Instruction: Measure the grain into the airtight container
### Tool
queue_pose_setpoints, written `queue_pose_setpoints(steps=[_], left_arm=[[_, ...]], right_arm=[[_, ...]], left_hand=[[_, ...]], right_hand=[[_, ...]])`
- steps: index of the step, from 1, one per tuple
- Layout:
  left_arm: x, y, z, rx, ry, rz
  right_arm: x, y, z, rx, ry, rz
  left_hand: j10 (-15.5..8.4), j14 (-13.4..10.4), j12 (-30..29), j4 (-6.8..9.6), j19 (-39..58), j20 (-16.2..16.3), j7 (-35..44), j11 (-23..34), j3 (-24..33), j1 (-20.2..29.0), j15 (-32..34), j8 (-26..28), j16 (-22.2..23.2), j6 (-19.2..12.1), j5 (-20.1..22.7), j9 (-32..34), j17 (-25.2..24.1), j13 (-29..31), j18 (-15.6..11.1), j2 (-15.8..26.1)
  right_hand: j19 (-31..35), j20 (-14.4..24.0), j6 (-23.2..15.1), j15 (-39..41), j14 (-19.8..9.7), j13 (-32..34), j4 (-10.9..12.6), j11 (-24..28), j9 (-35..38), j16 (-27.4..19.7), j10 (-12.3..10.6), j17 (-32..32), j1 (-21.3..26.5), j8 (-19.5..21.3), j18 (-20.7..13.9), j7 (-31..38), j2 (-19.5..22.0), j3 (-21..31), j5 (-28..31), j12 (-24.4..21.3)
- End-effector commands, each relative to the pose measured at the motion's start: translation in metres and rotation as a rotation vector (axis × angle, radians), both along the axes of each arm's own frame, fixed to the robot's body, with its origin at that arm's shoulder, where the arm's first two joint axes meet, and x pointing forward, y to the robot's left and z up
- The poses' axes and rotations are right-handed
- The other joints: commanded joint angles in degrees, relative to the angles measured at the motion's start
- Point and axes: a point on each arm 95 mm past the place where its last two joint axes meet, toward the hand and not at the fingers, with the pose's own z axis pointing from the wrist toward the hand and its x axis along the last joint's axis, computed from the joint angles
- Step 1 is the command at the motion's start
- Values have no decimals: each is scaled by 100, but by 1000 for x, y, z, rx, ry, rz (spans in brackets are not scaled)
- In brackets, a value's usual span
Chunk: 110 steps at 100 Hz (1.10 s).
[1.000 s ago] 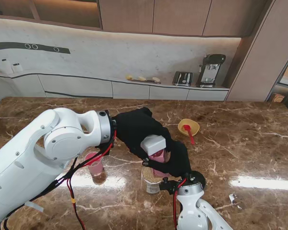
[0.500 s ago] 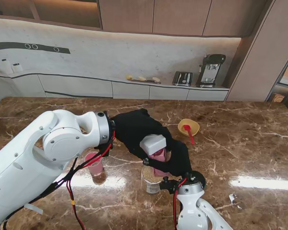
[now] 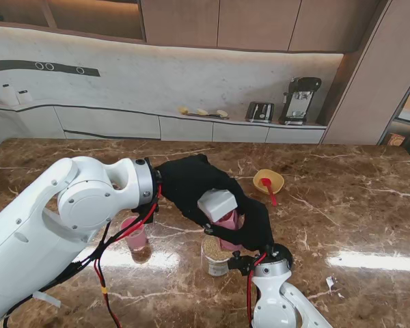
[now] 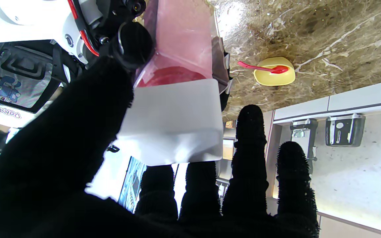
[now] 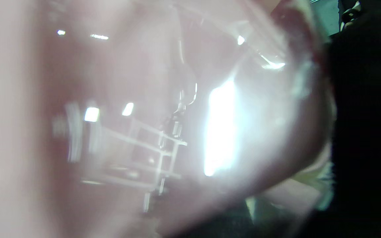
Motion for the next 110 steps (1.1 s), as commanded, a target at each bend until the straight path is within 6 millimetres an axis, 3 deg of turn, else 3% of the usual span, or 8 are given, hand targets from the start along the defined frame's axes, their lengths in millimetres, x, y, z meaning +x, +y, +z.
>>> queue_pose_setpoints(steps=[1, 12, 49, 59, 79, 89, 102, 110], left_arm=[[-1, 1, -3, 7, 4, 7], [-1, 1, -3, 0, -2, 12], [-1, 1, -5, -18, 20, 24], [-1, 1, -6, -24, 36, 27], [-1, 4, -5, -15, 18, 26], [-1, 6, -4, 4, 26, 18], [-2, 9, -2, 14, 30, 13], [-2, 12, -2, 1, 31, 25]], right_arm=[[0, 2, 0, 7, 7, 3], [0, 2, 0, 8, 6, 2], [0, 1, 1, 11, 1, 2], [0, 1, 1, 11, 1, 1], [0, 1, 1, 11, 0, 0], [0, 1, 1, 10, 1, 0], [0, 1, 1, 8, 2, -1], [0, 1, 0, 7, 3, -1]], left_hand=[[-143, -36, -258, 202, 75, -64, 95, -352, -15, 3, -145, -37, -68, -161, -145, -232, -66, -122, 58, 152], [-151, -48, -318, 226, 60, -67, 29, -334, 16, 35, -151, -87, -84, -153, -189, -232, -77, -119, 71, 316], [-82, -94, -1056, 326, 39, -72, -916, -659, -111, 489, -427, -1361, -539, 99, 403, 23, -23, 40, 130, 1048], [-86, -83, -1201, 325, 15, -98, -1038, -742, -125, 468, -477, -1535, -617, 113, 458, 0, -39, 26, 141, 908], [-88, -118, -1293, 355, -62, -137, -1447, -783, 161, 716, -570, -1835, -681, -35, 106, -384, -105, -137, 109, 625], [-188, -172, -1491, 368, -360, -208, -2027, -1034, 302, 906, -820, -2197, -806, -233, -243, -1077, -319, -560, 26, 473], [-138, -164, -1766, 227, -900, -224, -2585, -1448, -218, 182, -1142, -2534, -983, -131, -479, -1801, -584, -1142, -71, 51], [-75, -121, -1810, 163, -1388, -267, -2599, -1808, -736, -296, -1388, -2539, -1195, 12, -547, -1919, -748, -1432, -55, 103]], right_hand=[[215, 46, -2031, 551, -562, 449, 266, 560, 368, 239, -677, 85, 1756, 187, -299, 663, 1198, 2309, 428, 192], [215, 46, -2036, 551, -562, 448, 266, 558, 368, 239, -674, 85, 1757, 187, -299, 661, 1198, 2309, 426, 189], [215, 46, -2037, 551, -556, 445, 267, 560, 365, 239, -666, 85, 1761, 189, -299, 664, 1196, 2309, 431, 192], [215, 46, -2042, 551, -556, 445, 266, 559, 366, 239, -676, 85, 1759, 187, -299, 662, 1198, 2308, 428, 191], [215, 46, -2034, 551, -556, 445, 266, 558, 364, 239, -678, 85, 1759, 189, -299, 663, 1200, 2306, 426, 191], [215, 46, -2033, 551, -556, 445, 268, 557, 362, 239, -675, 85, 1763, 189, -299, 663, 1197, 2310, 426, 191], [215, 46, -2041, 551, -556, 445, 268, 558, 362, 239, -672, 85, 1763, 189, -299, 661, 1200, 2312, 424, 192], [215, 46, -2028, 551, -556, 445, 267, 557, 362, 239, -675, 85, 1763, 191, -299, 665, 1200, 2310, 427, 192]])
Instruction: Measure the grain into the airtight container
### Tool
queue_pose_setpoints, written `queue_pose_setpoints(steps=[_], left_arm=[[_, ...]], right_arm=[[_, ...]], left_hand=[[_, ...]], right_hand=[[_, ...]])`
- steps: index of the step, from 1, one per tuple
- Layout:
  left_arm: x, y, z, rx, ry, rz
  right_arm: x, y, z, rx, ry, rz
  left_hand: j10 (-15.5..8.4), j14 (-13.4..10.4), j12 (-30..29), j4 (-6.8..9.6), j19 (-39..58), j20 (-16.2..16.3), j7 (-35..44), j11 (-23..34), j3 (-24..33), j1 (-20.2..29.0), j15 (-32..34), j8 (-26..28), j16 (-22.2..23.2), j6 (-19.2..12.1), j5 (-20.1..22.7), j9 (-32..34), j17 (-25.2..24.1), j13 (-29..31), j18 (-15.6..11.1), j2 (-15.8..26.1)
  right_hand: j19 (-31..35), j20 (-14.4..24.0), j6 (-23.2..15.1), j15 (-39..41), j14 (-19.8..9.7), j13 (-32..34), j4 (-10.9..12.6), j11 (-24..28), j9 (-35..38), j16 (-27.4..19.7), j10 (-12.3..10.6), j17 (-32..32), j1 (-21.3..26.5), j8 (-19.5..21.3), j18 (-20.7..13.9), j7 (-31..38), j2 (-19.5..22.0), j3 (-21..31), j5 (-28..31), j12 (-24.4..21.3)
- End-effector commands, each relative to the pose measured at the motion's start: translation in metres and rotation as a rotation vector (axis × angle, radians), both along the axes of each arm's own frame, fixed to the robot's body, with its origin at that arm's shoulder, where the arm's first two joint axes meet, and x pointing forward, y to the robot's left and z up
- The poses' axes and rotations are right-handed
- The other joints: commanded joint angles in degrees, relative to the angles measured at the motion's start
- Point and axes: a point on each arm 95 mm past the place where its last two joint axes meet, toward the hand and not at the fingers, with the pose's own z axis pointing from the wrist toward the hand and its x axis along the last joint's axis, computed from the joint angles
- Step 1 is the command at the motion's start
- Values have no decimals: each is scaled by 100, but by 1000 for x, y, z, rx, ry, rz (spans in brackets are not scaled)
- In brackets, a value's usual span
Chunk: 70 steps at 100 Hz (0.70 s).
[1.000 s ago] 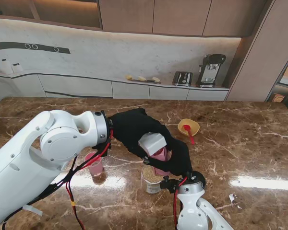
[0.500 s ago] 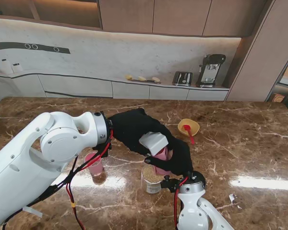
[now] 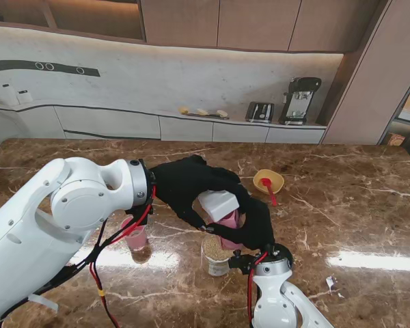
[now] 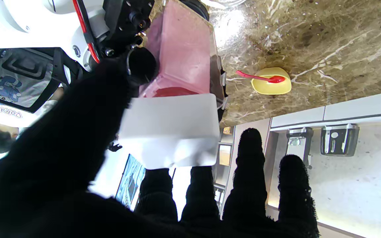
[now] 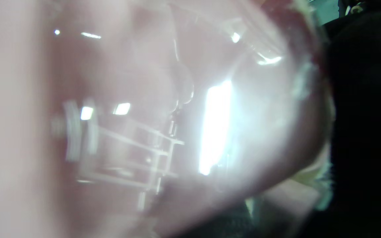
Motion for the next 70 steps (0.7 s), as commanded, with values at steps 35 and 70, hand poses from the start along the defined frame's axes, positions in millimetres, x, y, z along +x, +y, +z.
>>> queue_pose_setpoints(steps=[35, 70], left_arm=[[-6, 9, 0, -83, 34, 257], [-10, 2, 3, -34, 49, 280]], right_arm=[[0, 2, -1, -14, 1, -5], [0, 2, -2, -23, -4, -4]], left_hand=[[782, 508, 976, 471, -714, 505, 958, 492, -4204, -650, 232, 1811, 462, 1621, -92, 1157, -2, 415, 576, 2197], [455, 461, 1557, 655, -382, 551, 1133, 844, -4118, -690, 294, 2411, 822, 1099, -582, 2173, -66, 345, 735, 2302]], right_hand=[[213, 46, -2072, 547, -552, 441, 269, 556, 360, 238, -680, 83, 1767, 189, -298, 672, 1178, 2309, 431, 192], [212, 46, -2074, 546, -552, 441, 270, 557, 366, 238, -678, 82, 1768, 190, -297, 676, 1177, 2306, 441, 193]])
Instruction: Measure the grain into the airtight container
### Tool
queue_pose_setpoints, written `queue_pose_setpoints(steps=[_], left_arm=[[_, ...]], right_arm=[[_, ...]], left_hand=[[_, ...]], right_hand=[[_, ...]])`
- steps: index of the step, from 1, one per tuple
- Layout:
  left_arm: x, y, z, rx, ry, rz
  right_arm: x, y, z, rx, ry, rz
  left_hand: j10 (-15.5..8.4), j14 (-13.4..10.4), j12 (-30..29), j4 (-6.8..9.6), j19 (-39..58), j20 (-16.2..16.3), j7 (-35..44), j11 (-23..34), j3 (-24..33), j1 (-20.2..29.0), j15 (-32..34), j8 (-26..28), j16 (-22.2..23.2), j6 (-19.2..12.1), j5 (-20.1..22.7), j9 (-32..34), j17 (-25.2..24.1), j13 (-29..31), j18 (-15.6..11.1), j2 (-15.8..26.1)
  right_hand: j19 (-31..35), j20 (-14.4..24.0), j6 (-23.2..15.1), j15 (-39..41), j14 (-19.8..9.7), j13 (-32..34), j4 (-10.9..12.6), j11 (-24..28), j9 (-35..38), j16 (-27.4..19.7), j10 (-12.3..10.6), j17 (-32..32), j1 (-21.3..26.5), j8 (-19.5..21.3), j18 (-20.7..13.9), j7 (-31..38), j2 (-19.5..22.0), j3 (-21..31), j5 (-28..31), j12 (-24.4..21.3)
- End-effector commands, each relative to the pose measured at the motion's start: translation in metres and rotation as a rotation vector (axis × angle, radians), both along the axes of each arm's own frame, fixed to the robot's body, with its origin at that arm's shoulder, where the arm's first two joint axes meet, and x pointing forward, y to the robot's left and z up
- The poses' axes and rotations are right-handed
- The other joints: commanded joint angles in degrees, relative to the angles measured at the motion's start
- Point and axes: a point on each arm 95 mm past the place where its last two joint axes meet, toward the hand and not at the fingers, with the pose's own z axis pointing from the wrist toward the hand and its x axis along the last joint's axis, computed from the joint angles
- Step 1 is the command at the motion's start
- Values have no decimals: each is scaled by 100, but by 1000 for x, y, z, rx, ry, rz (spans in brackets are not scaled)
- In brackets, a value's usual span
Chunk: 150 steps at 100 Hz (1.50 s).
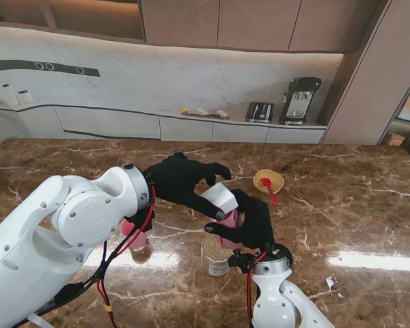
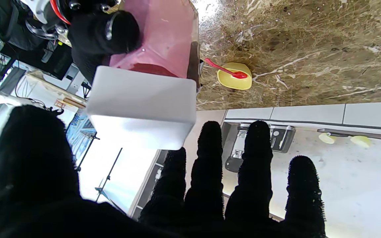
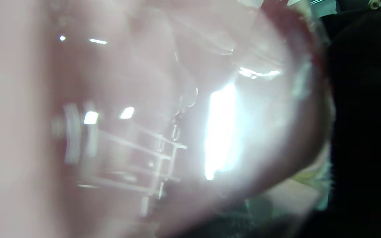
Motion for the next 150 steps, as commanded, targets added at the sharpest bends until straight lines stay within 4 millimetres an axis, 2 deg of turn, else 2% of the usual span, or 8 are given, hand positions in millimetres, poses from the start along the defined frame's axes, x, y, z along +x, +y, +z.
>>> queue_pose_setpoints(steps=[1, 29, 58, 73, 97, 110, 135, 150], left_arm=[[0, -1, 1, 25, -5, -17], [2, -1, 0, 18, -21, -73], [5, 5, 3, 9, 27, -200], [4, 9, 3, 27, 60, -216], [2, 10, -1, -7, -2, -88], [-1, 8, 0, 4, -74, -13], [-2, 5, 10, 60, -120, -134], [0, 3, 11, 106, -102, -147]], right_arm=[[-2, 1, -3, -3, 16, 1], [-2, 1, -3, -1, 16, 1], [-2, 1, -3, -1, 19, 0], [-2, 2, -3, -1, 21, 1], [-2, 1, -3, -3, 21, 2], [-1, 1, -4, -4, 21, 1], [-1, 1, -4, -3, 23, 3], [-2, 2, -4, -5, 21, 7]], left_hand=[[-160, -11, 101, 177, 77, -40, -199, 92, -50, 59, -86, 41, -44, -209, -312, 119, -119, 8, 180, 38], [-711, -247, 207, 245, -42, -113, -681, 254, 458, 1324, -292, -86, -235, -495, -311, 52, -180, -117, 151, -407], [-1105, -772, -1270, -252, -1228, -265, -1664, -768, 5654, 1556, -1053, -554, -1126, -1231, -290, -1238, -384, -914, -437, -1345], [-760, -839, -2045, -294, -2193, -276, -2455, -1666, 4745, 1185, -1471, -1324, -1867, -1129, -287, -2517, -414, -1886, -731, -1868], [-176, -226, -1089, 79, -2054, 91, -2321, -1380, -34, 612, -1113, -1328, -1557, -723, -307, -2345, -511, -1441, -161, -470], [-107, -55, -526, 137, -1322, 379, -1991, -843, -81, 83, -661, -604, -843, -744, -337, -1555, -97, -732, 258, -13], [-723, -633, -913, 113, -585, 367, -1505, -935, 221, 1369, -903, -935, -929, -555, 391, -1976, -148, -775, 115, -1227], [-741, -683, -847, -225, -695, 122, -1077, -627, 2754, 826, -740, -1470, -704, -212, 932, -1883, -173, -659, 65, -1893]], right_hand=[[212, 46, -2074, 546, -552, 441, 269, 556, 365, 238, -679, 82, 1766, 190, -297, 677, 1176, 2305, 442, 192], [209, 45, -2063, 546, -552, 441, 269, 554, 362, 238, -678, 76, 1767, 189, -292, 675, 1176, 2306, 436, 191], [208, 45, -2060, 546, -552, 441, 270, 551, 359, 238, -677, 76, 1771, 189, -292, 676, 1180, 2305, 437, 191], [207, 45, -2056, 545, -549, 438, 270, 551, 357, 237, -678, 73, 1772, 188, -291, 676, 1175, 2304, 436, 192], [206, 45, -2063, 541, -547, 433, 271, 550, 360, 235, -676, 72, 1772, 188, -290, 677, 1172, 2307, 439, 191], [206, 45, -2058, 541, -547, 433, 270, 550, 360, 235, -674, 72, 1770, 189, -290, 678, 1174, 2307, 441, 190], [206, 45, -2052, 540, -543, 433, 270, 552, 361, 234, -673, 72, 1770, 187, -290, 677, 1176, 2308, 437, 192], [206, 45, -2064, 541, -550, 436, 270, 552, 363, 234, -674, 72, 1768, 189, -290, 678, 1173, 2310, 441, 192]])
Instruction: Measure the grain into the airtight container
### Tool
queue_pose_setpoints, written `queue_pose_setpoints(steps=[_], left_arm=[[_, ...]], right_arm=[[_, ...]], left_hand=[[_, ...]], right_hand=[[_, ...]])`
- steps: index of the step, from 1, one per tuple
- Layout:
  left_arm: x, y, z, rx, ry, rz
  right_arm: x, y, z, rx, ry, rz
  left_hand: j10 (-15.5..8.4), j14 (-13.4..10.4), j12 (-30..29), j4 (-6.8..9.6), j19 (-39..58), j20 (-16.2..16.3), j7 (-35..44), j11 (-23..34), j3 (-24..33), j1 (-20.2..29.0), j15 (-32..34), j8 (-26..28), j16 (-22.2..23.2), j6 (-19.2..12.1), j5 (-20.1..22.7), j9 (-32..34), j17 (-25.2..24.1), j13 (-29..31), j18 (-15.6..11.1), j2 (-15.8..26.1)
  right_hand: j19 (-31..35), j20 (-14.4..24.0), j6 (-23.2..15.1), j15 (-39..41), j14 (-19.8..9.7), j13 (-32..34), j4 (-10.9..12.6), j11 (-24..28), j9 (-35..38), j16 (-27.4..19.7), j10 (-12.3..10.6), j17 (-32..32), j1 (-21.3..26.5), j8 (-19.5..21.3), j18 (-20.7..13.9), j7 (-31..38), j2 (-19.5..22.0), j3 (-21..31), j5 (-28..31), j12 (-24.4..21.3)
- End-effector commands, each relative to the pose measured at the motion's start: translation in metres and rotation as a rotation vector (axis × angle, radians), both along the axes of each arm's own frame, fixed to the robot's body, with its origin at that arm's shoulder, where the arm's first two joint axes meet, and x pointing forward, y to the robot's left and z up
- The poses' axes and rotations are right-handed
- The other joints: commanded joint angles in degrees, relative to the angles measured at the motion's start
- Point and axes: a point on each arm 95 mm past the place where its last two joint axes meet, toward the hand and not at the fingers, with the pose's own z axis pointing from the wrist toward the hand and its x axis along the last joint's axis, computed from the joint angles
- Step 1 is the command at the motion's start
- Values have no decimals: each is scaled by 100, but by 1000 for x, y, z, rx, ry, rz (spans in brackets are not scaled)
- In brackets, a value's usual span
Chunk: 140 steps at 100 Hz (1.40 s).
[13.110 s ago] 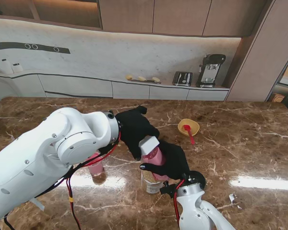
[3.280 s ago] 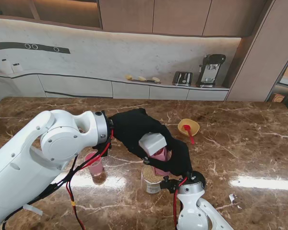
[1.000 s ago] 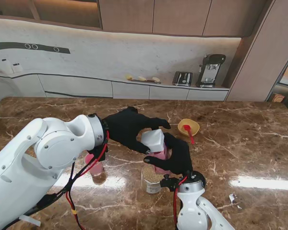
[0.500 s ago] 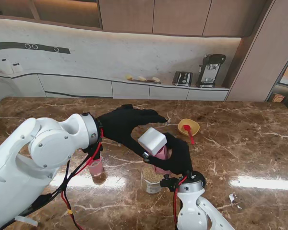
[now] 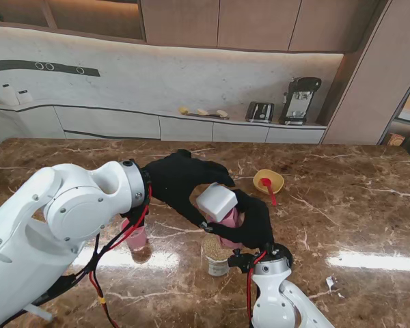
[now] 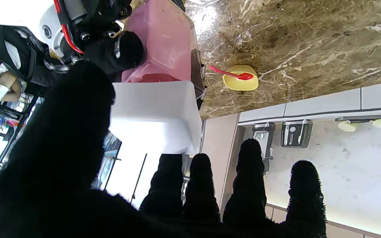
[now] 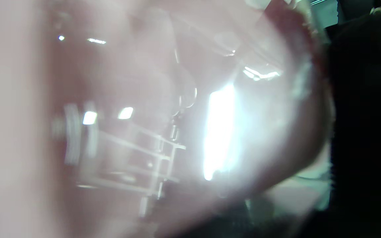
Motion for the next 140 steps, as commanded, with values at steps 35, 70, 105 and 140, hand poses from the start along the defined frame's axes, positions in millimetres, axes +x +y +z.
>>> queue_pose_setpoints(steps=[35, 70, 105, 140], left_arm=[[8, -5, -8, 3, -38, 0], [11, 0, -17, -64, 2, 68], [15, 7, -22, -74, 79, 95], [16, 10, -20, -41, 88, 32]], right_arm=[[-2, 2, -3, -2, 15, 3], [-2, 2, -3, -1, 17, 5], [-2, 1, -4, -2, 19, 4], [-1, 1, -4, -1, 19, 3]], left_hand=[[-293, -127, 1045, -339, 375, 27, 2367, 1049, 1522, 212, 670, 1686, 958, -575, 324, 1166, 72, 814, -99, 154], [-155, -17, 1128, -207, 650, -162, 2865, 1192, -1682, 1622, 900, 1925, 874, -707, 1219, 2131, 6, 1102, -79, 1678], [-33, 17, 825, -65, 244, -227, 1853, 888, -2330, 1881, 750, 848, 770, -387, 1660, 2002, -127, 939, -136, 2277], [-64, -131, 441, -158, -423, -196, 1056, 594, 2281, 1521, 371, 173, 476, -1430, 144, 828, -240, 422, -415, 862]], right_hand=[[206, 45, -2060, 543, -549, 437, 270, 552, 361, 233, -675, 72, 1773, 188, -289, 679, 1172, 2310, 441, 191], [207, 46, -2058, 547, -546, 440, 271, 551, 363, 232, -676, 71, 1770, 188, -283, 679, 1171, 2312, 441, 189], [211, 46, -2059, 549, -546, 441, 270, 550, 362, 231, -677, 68, 1768, 187, -286, 679, 1167, 2317, 441, 188], [217, 45, -2054, 547, -545, 438, 270, 551, 363, 228, -677, 66, 1773, 188, -284, 681, 1168, 2318, 443, 188]])
